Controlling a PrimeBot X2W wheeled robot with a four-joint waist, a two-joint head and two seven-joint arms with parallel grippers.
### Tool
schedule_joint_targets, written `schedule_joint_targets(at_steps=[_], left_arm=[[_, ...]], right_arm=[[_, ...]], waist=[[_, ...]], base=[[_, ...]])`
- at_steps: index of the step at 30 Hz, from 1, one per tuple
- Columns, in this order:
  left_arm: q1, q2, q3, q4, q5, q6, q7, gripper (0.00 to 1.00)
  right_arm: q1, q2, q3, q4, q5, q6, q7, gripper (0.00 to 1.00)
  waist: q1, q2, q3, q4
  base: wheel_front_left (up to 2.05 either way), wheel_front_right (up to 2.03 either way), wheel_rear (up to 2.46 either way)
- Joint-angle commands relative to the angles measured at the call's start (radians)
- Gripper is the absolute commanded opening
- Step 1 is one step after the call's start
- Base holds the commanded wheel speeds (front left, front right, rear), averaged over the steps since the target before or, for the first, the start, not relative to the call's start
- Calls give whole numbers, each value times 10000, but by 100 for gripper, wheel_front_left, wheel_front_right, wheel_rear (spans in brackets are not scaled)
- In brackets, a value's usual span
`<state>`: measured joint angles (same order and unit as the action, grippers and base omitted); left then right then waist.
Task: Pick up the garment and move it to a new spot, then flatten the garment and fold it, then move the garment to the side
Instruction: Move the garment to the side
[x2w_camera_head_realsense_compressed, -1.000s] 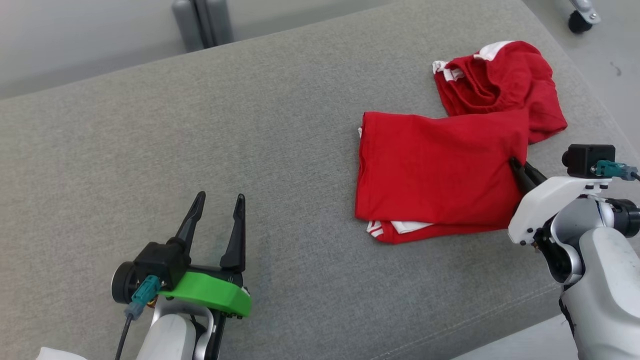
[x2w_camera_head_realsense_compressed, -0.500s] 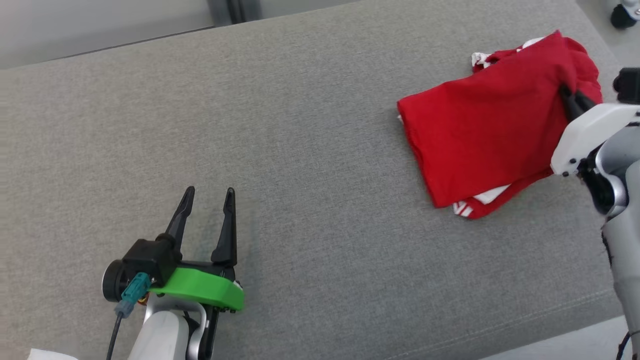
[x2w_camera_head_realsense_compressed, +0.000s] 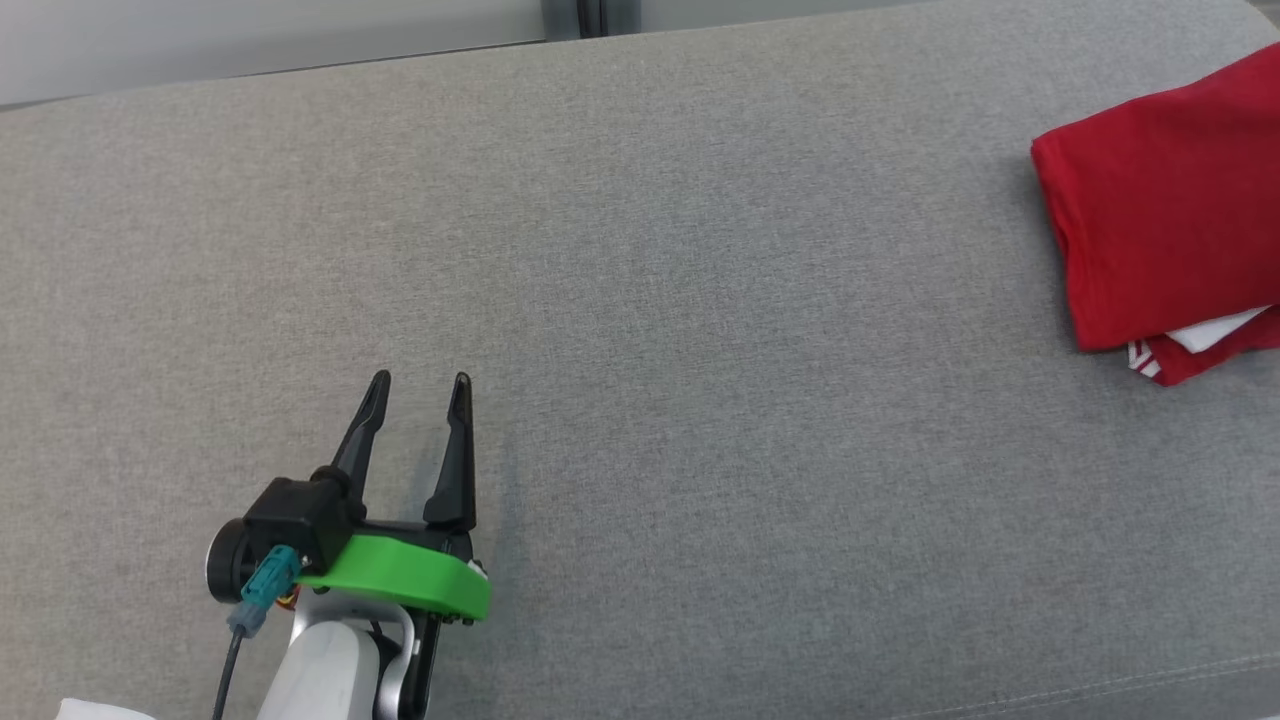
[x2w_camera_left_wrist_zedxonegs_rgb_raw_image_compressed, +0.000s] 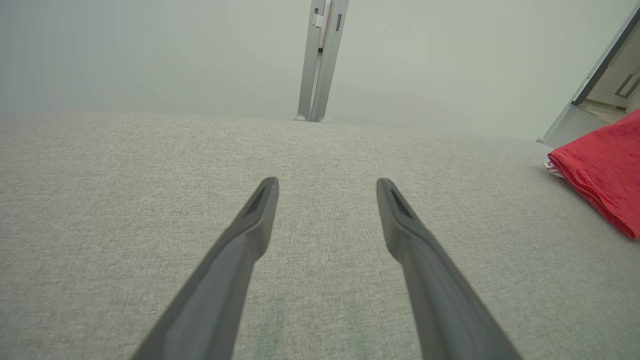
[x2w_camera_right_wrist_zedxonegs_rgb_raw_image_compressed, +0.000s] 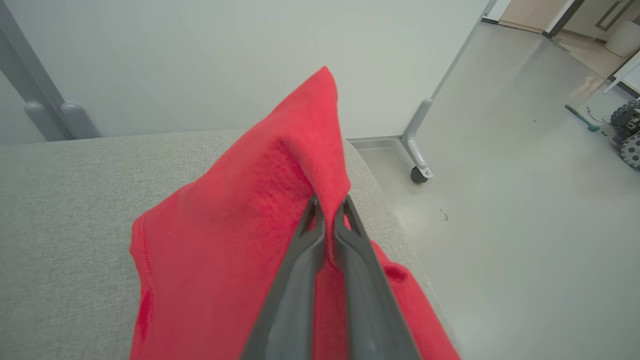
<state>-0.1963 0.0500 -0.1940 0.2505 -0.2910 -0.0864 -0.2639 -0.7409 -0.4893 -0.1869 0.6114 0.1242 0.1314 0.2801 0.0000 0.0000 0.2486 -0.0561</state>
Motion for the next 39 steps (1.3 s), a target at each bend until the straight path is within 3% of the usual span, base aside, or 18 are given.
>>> schedule_joint_targets(at_steps=[1, 8, 9, 10, 16, 22, 30, 39], left_arm=[[22, 20, -4, -29, -8, 43, 0, 100], [-17, 20, -82, -18, 169, 7, 0, 100], [-19, 20, -94, -5, 186, -4, 0, 100], [-25, 21, -105, 12, 200, -17, 0, 100], [74, 20, -107, 64, 259, -37, 0, 100], [227, 23, 19, 119, 324, -32, 0, 100], [142, 25, 282, 197, 164, 62, 0, 100], [-145, 22, 708, 403, -340, 542, 0, 100]], right_arm=[[-62, -129, -240, 101, -156, -14, 25, 0], [143, -229, -1801, 590, -1334, -14, -470, 0], [136, -188, -2075, 668, -1529, -15, -678, 66], [155, -141, -2421, 800, -1864, -14, -875, 100], [189, 283, -3711, 1309, -3201, -14, -1410, 100], [97, 887, -3733, 1582, -3654, -14, -2088, 100], [-125, 1653, -2097, 1368, -2847, -14, -3021, 100], [1101, 2721, 252, 152, -1186, -14, -3980, 100]], waist=[[0, 0, 52, 181], [0, 0, 241, 605], [0, 0, 261, 658], [0, 0, 278, 729], [0, 0, 181, 984], [0, 0, -101, 906], [0, 0, -816, 598], [0, 0, -1790, 447]], base=[[0, 0, 0], [0, 0, 0], [0, 0, 0], [0, 0, 0], [0, 0, 0], [0, 0, 0], [0, 0, 0], [0, 0, 0]])
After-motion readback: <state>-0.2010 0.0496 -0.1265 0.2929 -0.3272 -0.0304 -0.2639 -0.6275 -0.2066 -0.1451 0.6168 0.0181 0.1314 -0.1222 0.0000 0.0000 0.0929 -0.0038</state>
